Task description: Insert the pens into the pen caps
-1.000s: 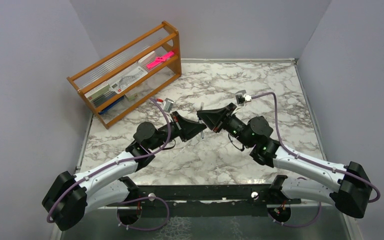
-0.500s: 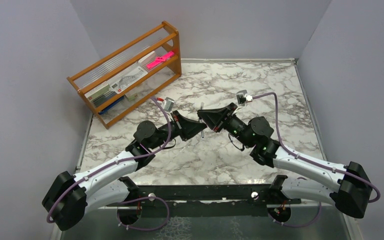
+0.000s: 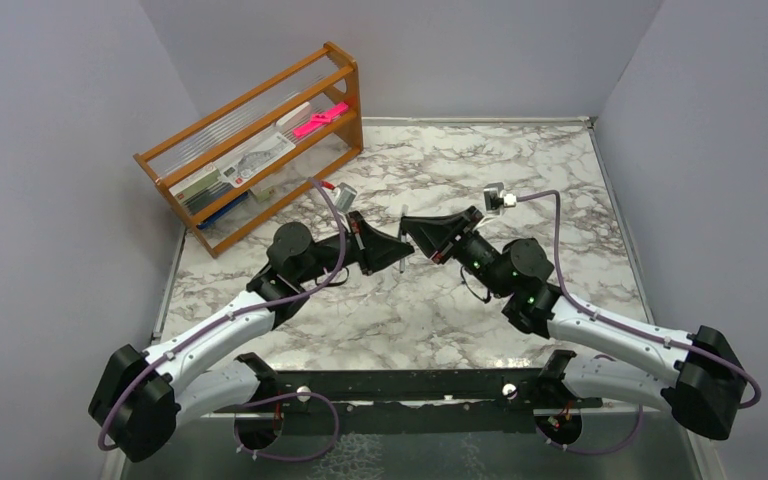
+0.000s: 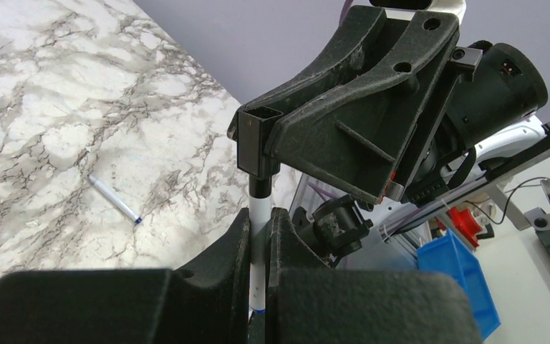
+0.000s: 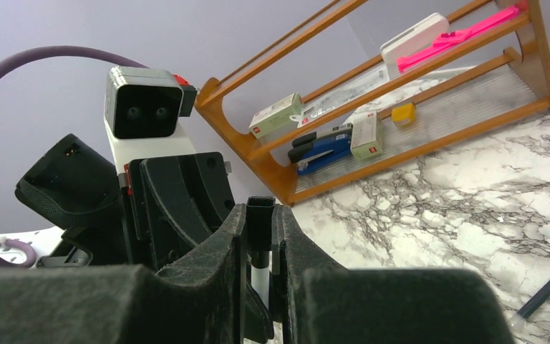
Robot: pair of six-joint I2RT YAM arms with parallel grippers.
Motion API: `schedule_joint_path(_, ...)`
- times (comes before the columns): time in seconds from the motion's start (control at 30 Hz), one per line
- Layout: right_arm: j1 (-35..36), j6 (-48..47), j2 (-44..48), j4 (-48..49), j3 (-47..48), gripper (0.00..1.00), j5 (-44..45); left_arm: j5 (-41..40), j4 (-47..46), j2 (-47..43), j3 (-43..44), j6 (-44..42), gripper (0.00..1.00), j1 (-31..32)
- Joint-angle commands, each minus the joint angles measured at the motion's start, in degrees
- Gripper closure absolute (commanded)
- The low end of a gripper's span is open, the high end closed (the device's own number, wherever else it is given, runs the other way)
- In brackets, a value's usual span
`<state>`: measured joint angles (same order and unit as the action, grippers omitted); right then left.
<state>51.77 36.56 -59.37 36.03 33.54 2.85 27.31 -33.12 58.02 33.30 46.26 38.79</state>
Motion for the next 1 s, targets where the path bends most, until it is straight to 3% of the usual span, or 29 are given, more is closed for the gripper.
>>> schedule_joint_path(0.0,2.2,1.4,-0.3,-10.9,-5.6,0.99,-8.5,-11.8,-11.5,-0.1,8.3,-1.2,1.0,-5.0)
schedule_joint_path(0.57,4.4,2.1,-4.1,-7.4,-6.5,0.99,-8.0,-11.9,-13.4,3.5,17.1,-2.4,1.0,-7.4)
schedule_joint_path(0.97,4.5,0.6,0.1,-11.4,1.6,0.99,-6.3,3.3,-9.3,3.8,10.6,-5.5,1.0,-7.4)
